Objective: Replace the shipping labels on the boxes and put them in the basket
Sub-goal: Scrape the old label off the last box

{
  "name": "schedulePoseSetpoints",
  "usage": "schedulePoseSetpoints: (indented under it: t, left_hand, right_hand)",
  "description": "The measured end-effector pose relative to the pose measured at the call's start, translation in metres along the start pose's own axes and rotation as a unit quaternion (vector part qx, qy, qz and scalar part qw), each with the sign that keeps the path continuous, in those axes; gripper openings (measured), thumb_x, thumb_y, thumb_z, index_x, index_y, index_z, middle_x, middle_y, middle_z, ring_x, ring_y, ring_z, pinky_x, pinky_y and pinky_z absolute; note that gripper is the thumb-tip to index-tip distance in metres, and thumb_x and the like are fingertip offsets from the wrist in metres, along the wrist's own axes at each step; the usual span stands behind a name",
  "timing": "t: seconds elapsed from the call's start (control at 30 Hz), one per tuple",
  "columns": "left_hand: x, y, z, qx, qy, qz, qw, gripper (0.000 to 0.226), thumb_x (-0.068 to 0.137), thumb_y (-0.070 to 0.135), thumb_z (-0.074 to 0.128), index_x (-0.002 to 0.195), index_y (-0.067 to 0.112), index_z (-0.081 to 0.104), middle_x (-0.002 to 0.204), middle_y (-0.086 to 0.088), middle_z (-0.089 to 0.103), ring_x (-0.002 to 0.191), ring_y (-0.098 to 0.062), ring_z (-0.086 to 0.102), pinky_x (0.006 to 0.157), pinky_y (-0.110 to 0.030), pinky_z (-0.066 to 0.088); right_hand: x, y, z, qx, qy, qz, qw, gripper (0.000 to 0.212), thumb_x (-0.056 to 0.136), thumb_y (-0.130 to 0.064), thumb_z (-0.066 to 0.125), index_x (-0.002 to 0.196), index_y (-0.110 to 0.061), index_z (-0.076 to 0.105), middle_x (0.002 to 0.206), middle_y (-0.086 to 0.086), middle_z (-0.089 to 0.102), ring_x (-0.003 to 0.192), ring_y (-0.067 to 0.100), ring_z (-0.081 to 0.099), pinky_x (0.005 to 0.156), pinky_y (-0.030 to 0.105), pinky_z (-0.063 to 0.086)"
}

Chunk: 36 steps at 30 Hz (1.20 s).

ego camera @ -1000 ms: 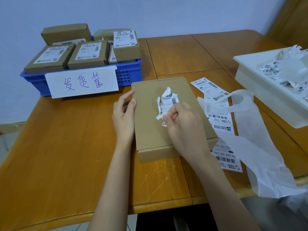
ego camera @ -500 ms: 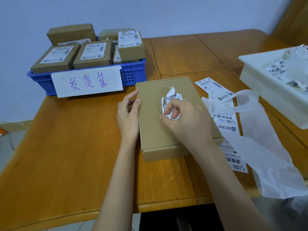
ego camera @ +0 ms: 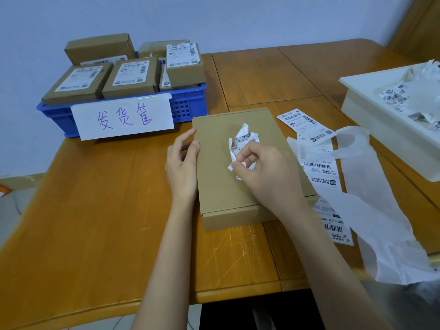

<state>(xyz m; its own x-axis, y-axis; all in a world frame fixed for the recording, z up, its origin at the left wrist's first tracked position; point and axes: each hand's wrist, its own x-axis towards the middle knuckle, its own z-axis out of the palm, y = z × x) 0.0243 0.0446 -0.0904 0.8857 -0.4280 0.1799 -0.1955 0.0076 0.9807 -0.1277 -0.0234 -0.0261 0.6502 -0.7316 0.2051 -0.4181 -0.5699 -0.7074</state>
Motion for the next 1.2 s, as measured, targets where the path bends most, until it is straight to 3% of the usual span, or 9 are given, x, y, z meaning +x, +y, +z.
schedulePoseSetpoints:
  t: [0.07, 0.27, 0.47, 0.67, 0.83, 1.1, 1.2]
  left_hand:
    - [0.0006, -0.0001, -0.0003, -0.005, 0.000, -0.001, 1.000, 0.029, 0.098, 0.029, 0.056, 0.125, 0.031, 0.065, 0.121, -0.005, 0.062, 0.108, -0.017, 0.062, 0.085, -0.028, 0.050]
    - [0.0003, -0.0009, -0.0007, 0.001, 0.001, 0.005, 1.000, 0.030, 0.098, 0.028, 0.056, 0.125, 0.030, 0.065, 0.120, -0.006, 0.063, 0.107, -0.016, 0.062, 0.085, -0.027, 0.050]
    - [0.0002, -0.0018, -0.0012, -0.002, -0.002, -0.002, 1.000, 0.033, 0.094, 0.032, 0.055, 0.125, 0.032, 0.066, 0.118, -0.009, 0.063, 0.106, -0.018, 0.063, 0.083, -0.026, 0.049]
    - [0.0004, -0.0012, -0.0005, -0.003, -0.003, 0.004, 1.000, 0.029, 0.099, 0.027, 0.055, 0.126, 0.029, 0.065, 0.120, -0.009, 0.062, 0.108, -0.019, 0.062, 0.081, -0.023, 0.048]
    - [0.0006, -0.0016, -0.0009, -0.002, -0.002, 0.005, 1.000, 0.030, 0.099, 0.026, 0.054, 0.126, 0.029, 0.065, 0.120, -0.009, 0.062, 0.106, -0.018, 0.062, 0.081, -0.023, 0.048]
    - [-0.0015, -0.0010, -0.0016, 0.005, 0.006, 0.004, 1.000, 0.029, 0.101, 0.024, 0.054, 0.127, 0.028, 0.065, 0.120, -0.008, 0.061, 0.104, -0.016, 0.063, 0.082, -0.024, 0.050]
    - [-0.0009, -0.0013, -0.0013, 0.005, 0.006, 0.007, 1.000, 0.029, 0.100, 0.024, 0.054, 0.127, 0.028, 0.065, 0.120, -0.008, 0.062, 0.103, -0.016, 0.063, 0.080, -0.023, 0.050]
  right_hand:
    - [0.0003, 0.0009, -0.0007, 0.006, 0.003, -0.003, 1.000, 0.012, 0.082, -0.031, 0.070, 0.075, -0.032, 0.060, 0.070, -0.014, 0.062, 0.059, -0.010, 0.049, 0.053, 0.020, 0.027]
    - [-0.0018, -0.0020, 0.0003, -0.013, 0.014, -0.016, 1.000, 0.014, 0.079, -0.028, 0.070, 0.072, -0.030, 0.057, 0.068, -0.009, 0.063, 0.060, 0.000, 0.051, 0.054, 0.022, 0.032]
    - [-0.0026, -0.0020, 0.0032, -0.050, 0.024, -0.035, 0.998, 0.011, 0.082, -0.024, 0.066, 0.075, -0.027, 0.058, 0.075, -0.008, 0.060, 0.058, 0.002, 0.046, 0.051, 0.023, 0.026]
    - [-0.0012, 0.0059, 0.0000, 0.026, 0.012, -0.019, 0.999, 0.011, 0.083, -0.030, 0.069, 0.074, -0.028, 0.064, 0.074, -0.013, 0.061, 0.055, 0.000, 0.048, 0.057, 0.025, 0.034]
    - [-0.0033, 0.0007, 0.0021, -0.022, 0.024, -0.040, 0.999, 0.014, 0.082, -0.029, 0.068, 0.073, -0.032, 0.057, 0.075, -0.009, 0.061, 0.057, -0.001, 0.046, 0.054, 0.023, 0.030]
    - [-0.0053, -0.0024, 0.0076, -0.103, 0.042, -0.062, 0.992, 0.016, 0.091, -0.023, 0.058, 0.080, -0.029, 0.049, 0.084, -0.009, 0.056, 0.068, 0.012, 0.046, 0.052, 0.023, 0.020]
    - [-0.0037, 0.0015, 0.0075, -0.086, 0.032, -0.049, 0.995, 0.013, 0.091, -0.023, 0.057, 0.081, -0.028, 0.051, 0.086, -0.008, 0.057, 0.070, 0.011, 0.048, 0.055, 0.027, 0.024]
